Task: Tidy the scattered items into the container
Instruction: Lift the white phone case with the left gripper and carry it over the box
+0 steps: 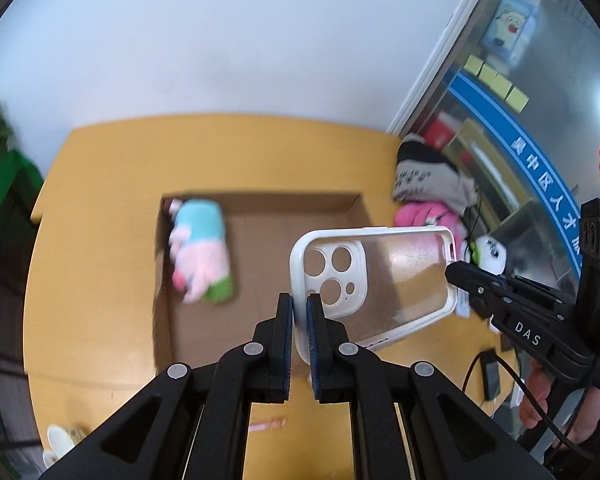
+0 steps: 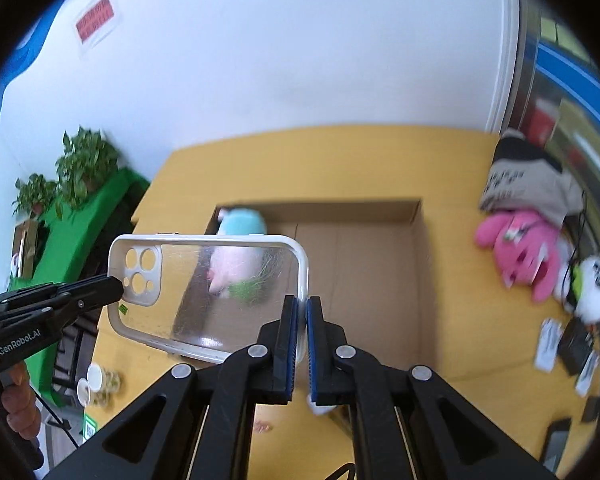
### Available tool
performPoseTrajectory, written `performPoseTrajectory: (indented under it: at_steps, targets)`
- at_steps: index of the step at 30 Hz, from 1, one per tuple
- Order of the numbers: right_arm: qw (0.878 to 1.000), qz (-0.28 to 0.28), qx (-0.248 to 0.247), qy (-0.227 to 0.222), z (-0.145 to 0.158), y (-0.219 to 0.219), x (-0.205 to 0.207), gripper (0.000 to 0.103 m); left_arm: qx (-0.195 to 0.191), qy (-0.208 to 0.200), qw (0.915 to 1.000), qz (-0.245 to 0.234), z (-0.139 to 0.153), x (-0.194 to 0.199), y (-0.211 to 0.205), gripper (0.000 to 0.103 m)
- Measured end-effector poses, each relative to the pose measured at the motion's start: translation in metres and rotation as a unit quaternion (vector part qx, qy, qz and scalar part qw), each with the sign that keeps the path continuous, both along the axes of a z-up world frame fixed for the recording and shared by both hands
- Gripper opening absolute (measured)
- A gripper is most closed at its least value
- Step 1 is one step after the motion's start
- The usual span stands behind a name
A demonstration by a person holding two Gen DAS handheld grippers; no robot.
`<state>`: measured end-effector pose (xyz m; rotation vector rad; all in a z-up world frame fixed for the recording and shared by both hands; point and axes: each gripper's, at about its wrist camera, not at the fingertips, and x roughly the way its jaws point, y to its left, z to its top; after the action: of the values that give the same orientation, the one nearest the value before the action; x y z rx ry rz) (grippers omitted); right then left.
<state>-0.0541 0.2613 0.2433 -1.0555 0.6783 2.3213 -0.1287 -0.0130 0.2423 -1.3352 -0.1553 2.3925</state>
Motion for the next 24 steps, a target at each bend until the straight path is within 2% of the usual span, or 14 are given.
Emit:
performPoseTrajectory:
  at_steps: [4, 9, 13, 16, 20, 24]
  targets:
    - [1.000, -0.001, 0.017, 0.006, 0.021, 0.033, -0.006, 0.004, 0.005, 0.006, 1.0000, -0.001, 0.018, -0.029, 0.020, 0.007]
    - [1.000, 0.001, 0.011, -0.008, 0.028, 0.060, -0.016, 0.004, -0.011, 0.011, 0.9999, 0.001, 0.040, -0.058, 0.038, 0.007]
    - [1.000, 0.005, -0.013, -0.022, 0.026, 0.084, -0.030, 0.004, -0.015, -0.014, 0.9998, 0.000, 0.041, -0.086, 0.043, 0.007]
    - [0.999, 0.016, -0.022, -0.035, 0.017, 0.101, -0.045, 0.004, -0.009, -0.043, 0.9990, 0.002, 0.026, -0.114, 0.043, 0.007]
    - [0.998, 0.022, -0.033, -0.055, -0.005, 0.120, -0.072, 0.004, -0.024, -0.065, 0.9976, 0.007, -0.002, -0.148, 0.049, 0.007]
    - [0.995, 0.031, -0.049, -0.079, -0.045, 0.139, -0.098, 0.004, -0.022, -0.106, 0.9941, 0.006, -0.052, -0.180, 0.050, 0.007]
